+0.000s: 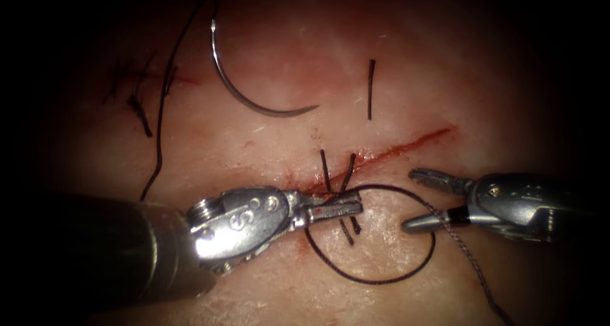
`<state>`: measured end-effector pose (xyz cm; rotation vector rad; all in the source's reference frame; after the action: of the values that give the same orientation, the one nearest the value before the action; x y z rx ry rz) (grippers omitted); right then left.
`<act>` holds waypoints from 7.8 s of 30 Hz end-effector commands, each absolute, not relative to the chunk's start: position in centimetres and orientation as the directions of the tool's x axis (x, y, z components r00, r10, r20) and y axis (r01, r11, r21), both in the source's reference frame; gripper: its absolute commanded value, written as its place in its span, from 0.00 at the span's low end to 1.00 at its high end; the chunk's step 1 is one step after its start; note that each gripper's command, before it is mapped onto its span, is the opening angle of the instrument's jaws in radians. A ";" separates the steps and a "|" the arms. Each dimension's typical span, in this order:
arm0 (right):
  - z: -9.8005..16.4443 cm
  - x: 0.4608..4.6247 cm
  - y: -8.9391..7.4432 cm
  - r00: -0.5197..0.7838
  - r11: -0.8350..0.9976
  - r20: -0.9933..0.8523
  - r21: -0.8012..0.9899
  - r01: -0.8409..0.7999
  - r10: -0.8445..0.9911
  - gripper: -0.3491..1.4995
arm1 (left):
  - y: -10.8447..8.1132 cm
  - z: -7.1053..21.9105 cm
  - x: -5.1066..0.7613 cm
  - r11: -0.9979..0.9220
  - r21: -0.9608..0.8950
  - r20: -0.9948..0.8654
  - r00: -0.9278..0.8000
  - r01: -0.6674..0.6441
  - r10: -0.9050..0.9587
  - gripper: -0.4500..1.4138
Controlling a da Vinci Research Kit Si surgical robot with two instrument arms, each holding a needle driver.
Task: Wound Closure
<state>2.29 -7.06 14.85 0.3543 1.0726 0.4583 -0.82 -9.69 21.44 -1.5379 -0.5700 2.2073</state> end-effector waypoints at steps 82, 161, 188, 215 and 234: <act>14.8 2.37 -7.1 -0.258 0.623 -0.596 0.782 0.027 0.760 0.43 | -9.4 22.4 -1.58 -0.980 -0.112 -0.965 0.218 0.163 0.147 0.00; 15.2 2.44 -6.9 -0.184 0.588 -0.637 0.766 -0.260 0.748 0.31 | -10.1 20.9 -1.23 -0.936 -0.326 -0.824 -0.445 -0.133 0.350 0.00; 15.3 2.55 -6.9 -0.132 0.566 -0.657 0.720 -0.401 0.742 0.34 | -9.9 20.4 -1.93 -0.954 -0.300 -0.922 -0.260 0.010 0.287 0.00; 15.3 3.00 -7.4 0.096 0.638 -0.632 0.750 -0.175 0.769 0.35 | -8.0 20.4 -2.12 -0.976 -0.205 -0.976 0.060 0.077 0.210 0.00; 15.2 3.05 -7.5 0.019 0.639 -0.639 0.769 -0.027 0.769 0.33 | -7.8 21.8 -2.10 -0.984 -0.173 -0.978 0.109 0.045 0.177 0.00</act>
<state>2.97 -7.37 15.12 0.6683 1.4335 0.6900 -2.08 -7.74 21.80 -2.2676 -0.2242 2.0213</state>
